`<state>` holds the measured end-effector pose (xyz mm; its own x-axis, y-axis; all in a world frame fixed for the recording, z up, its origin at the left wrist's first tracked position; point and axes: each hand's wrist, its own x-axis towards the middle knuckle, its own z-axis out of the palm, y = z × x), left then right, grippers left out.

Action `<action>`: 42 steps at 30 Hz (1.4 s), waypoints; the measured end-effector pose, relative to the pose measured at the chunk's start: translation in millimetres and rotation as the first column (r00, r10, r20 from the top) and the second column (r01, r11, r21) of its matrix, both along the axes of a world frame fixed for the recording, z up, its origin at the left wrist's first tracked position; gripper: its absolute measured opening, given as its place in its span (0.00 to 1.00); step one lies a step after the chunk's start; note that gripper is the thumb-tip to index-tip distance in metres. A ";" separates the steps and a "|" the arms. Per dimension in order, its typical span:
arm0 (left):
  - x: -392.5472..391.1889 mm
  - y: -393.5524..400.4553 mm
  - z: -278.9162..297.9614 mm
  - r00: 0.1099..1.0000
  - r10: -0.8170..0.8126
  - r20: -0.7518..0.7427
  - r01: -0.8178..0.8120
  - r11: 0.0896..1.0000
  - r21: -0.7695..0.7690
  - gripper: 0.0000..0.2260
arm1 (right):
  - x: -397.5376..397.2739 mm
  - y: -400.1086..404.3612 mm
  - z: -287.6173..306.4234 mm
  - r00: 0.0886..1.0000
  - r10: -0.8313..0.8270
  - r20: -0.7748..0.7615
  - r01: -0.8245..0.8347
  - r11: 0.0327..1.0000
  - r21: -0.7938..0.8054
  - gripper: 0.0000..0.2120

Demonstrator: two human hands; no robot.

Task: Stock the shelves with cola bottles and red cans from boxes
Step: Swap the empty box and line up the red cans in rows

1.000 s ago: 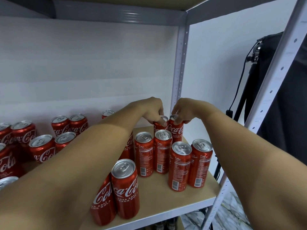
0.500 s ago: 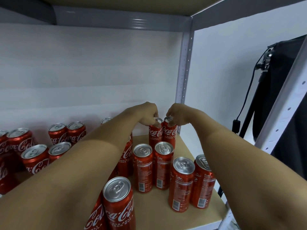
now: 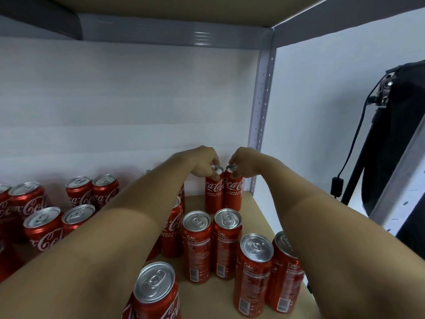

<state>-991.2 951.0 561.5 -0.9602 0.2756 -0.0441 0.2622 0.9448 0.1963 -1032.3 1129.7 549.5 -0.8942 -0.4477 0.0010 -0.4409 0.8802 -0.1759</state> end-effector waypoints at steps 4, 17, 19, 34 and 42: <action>-0.1 0.3 -0.7 1.000 0.005 -0.005 -0.005 1.000 0.006 0.22 | -1.2 0.4 0.7 1.000 -0.005 0.026 0.005 1.000 -0.015 0.26; 5.0 0.9 -2.5 1.000 0.019 0.020 -0.018 0.999 -0.031 0.21 | 7.5 0.4 -0.6 1.000 -0.021 0.009 0.021 0.999 -0.047 0.27; 5.9 1.6 -3.6 1.000 0.027 0.013 -0.026 0.999 -0.043 0.23 | 8.7 0.5 -1.3 1.000 -0.028 0.012 0.029 0.998 -0.060 0.27; 68.3 -11.9 11.6 0.993 -0.055 -0.107 0.069 0.989 0.131 0.20 | 78.6 -1.7 23.9 0.992 -0.007 -0.128 0.002 0.999 -0.042 0.27; 128.6 1.6 39.7 0.995 -0.097 0.031 0.096 0.995 0.030 0.10 | 140.3 2.0 41.5 0.950 0.105 0.295 -0.040 0.975 -0.217 0.12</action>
